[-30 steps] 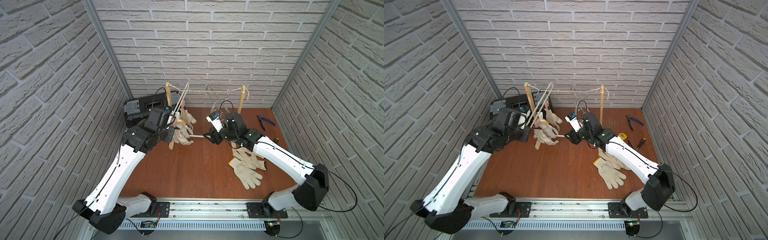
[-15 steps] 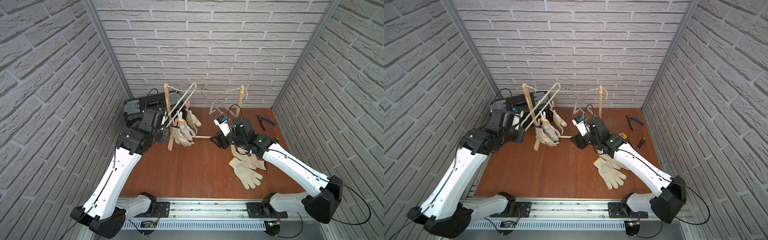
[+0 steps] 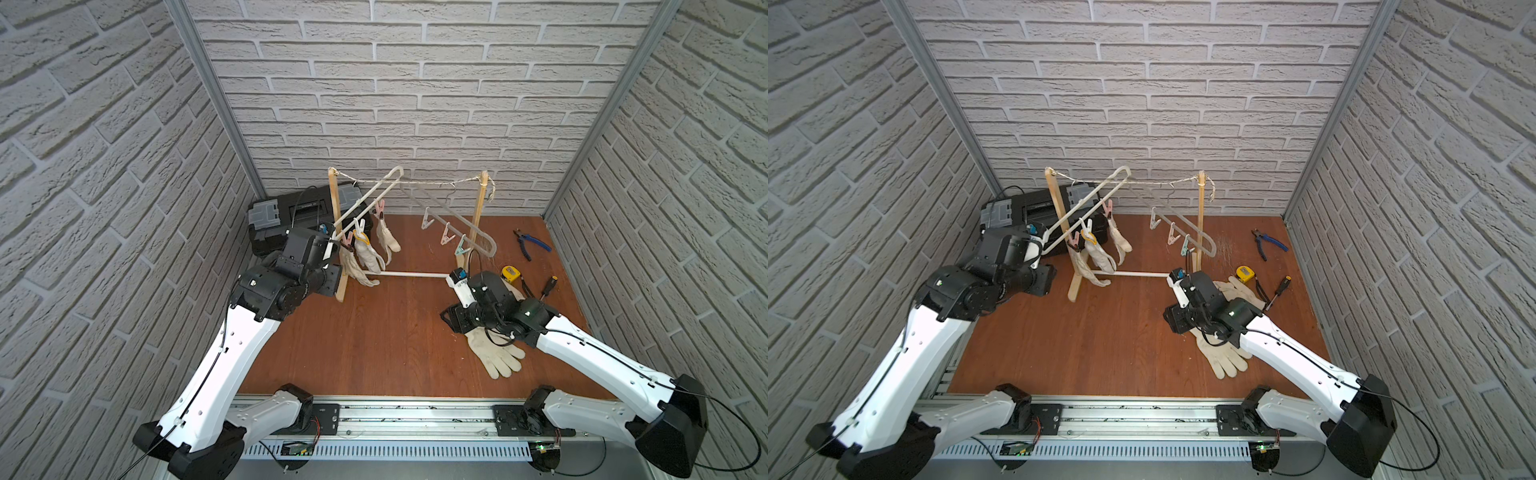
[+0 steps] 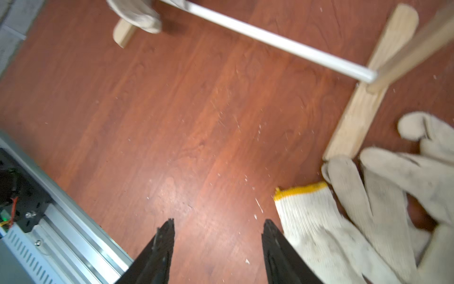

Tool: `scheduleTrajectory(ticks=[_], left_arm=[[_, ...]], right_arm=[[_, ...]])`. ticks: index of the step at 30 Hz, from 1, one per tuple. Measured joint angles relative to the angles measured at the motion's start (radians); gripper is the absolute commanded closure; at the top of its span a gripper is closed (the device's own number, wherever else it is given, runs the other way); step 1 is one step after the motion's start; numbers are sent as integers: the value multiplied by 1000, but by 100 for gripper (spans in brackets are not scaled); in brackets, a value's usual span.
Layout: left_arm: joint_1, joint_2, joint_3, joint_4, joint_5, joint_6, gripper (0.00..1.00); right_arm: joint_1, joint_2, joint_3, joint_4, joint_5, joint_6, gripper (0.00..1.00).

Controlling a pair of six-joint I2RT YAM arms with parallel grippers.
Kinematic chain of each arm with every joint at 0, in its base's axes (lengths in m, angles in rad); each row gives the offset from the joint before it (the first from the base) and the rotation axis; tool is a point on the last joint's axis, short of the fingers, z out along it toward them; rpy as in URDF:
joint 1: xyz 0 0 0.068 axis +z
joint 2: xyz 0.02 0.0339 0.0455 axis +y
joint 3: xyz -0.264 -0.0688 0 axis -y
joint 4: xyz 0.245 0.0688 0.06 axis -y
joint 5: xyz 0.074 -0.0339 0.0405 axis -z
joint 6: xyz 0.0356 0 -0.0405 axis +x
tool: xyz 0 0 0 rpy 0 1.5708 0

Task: Clip the gloves onto a hanger to dry
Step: Adjust the hanger on the clothesline, then pick up the glove from the center of the board.

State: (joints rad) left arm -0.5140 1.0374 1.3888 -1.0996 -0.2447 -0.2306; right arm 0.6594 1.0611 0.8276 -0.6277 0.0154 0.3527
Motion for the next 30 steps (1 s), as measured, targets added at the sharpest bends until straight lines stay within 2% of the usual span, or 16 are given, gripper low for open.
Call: scheduleTrajectory(ticks=[5, 8, 11, 13, 16, 20, 24, 30], left_arm=[[-37, -102, -145, 10, 38, -50, 22], [-50, -179, -257, 63, 100, -105, 19], [-67, -253, -396, 159, 173, -181, 2], [-95, -279, -482, 233, 213, -225, 2], [-160, -247, -582, 357, 243, -277, 2], [-244, -132, -626, 505, 254, -322, 2], [-312, -45, -640, 641, 257, -353, 2], [-343, 34, -665, 771, 272, -384, 2]], right_arm=[[-4, -106, -87, -25, 124, 47, 39], [-38, -123, -127, -30, 163, 52, 39], [-97, -102, -161, -16, 166, 50, 40], [-130, -69, -174, 2, 164, 39, 42], [-178, 13, -175, 56, 138, 14, 45], [-216, 138, -149, 104, 76, -6, 52], [-223, 257, -133, 170, 18, -7, 53], [-223, 337, -135, 240, -17, 11, 50]])
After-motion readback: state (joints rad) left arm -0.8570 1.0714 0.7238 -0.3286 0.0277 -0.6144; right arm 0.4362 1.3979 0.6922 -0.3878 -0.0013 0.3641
